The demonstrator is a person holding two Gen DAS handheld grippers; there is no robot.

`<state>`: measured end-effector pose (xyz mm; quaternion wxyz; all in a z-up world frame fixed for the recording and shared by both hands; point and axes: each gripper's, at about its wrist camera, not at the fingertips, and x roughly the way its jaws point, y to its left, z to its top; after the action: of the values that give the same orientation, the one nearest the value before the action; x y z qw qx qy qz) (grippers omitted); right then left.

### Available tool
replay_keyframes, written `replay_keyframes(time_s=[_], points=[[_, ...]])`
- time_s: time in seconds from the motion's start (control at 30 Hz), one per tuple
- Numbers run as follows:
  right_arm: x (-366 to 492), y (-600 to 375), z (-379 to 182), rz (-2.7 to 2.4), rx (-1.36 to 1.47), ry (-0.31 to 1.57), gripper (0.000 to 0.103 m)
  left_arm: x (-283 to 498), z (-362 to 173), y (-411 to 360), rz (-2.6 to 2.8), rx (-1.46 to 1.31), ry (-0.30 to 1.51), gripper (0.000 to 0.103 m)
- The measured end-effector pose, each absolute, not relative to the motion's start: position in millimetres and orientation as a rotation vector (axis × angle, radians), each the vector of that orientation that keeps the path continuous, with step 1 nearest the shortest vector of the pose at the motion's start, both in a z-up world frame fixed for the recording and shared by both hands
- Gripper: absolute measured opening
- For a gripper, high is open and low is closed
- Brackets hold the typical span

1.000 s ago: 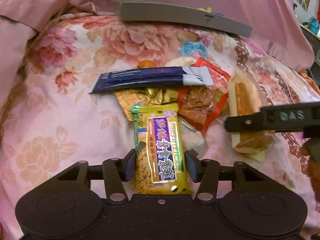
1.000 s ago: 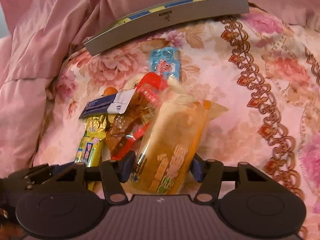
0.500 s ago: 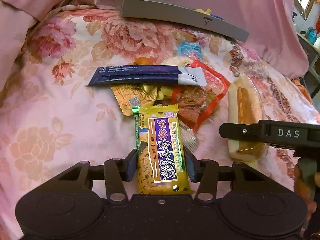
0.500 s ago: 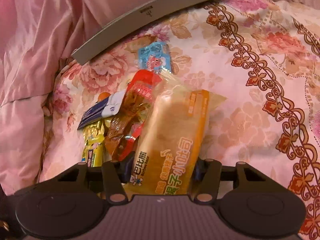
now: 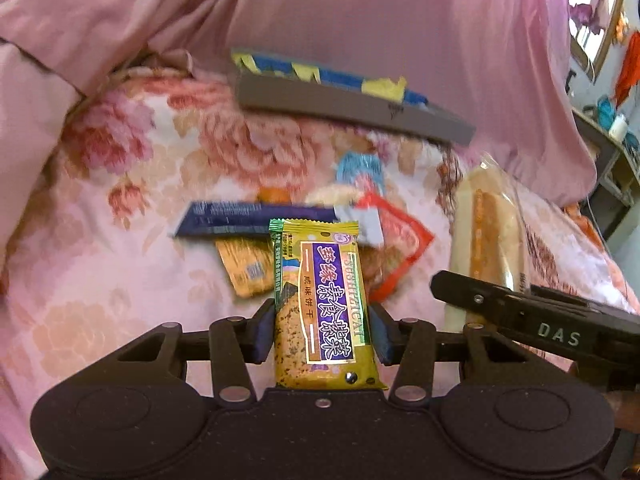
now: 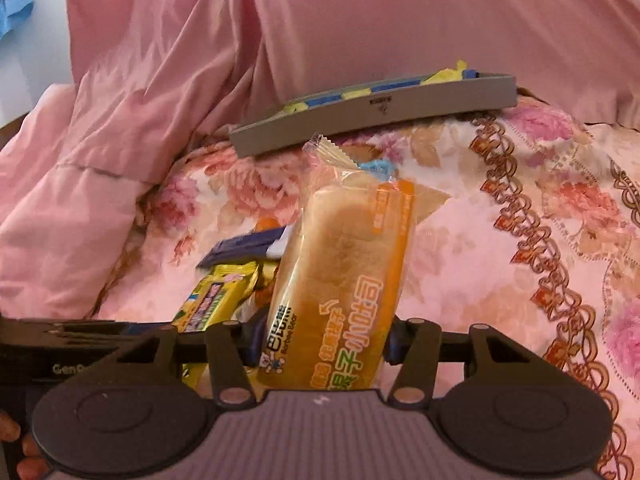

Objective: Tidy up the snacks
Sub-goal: 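Carry the biscuit bar and bread loaf into the grey tray and release both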

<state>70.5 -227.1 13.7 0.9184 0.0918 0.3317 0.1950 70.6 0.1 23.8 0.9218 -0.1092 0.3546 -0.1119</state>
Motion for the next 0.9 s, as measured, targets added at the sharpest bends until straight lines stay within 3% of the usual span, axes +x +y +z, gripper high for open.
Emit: replay_keyframes(time_s=[0.47,0.9], points=[[124.4,-230.1,54.2,0.355,0.179,0.465,0.057,158.9,94.3,18.8,-0.118,-0.230,0.407,0.049],[273.8,-196.5,97.7,0.316,0.181,0.363,0.057,280.5,118.1,26.3,-0.091,-0.257,0.343,0.049]])
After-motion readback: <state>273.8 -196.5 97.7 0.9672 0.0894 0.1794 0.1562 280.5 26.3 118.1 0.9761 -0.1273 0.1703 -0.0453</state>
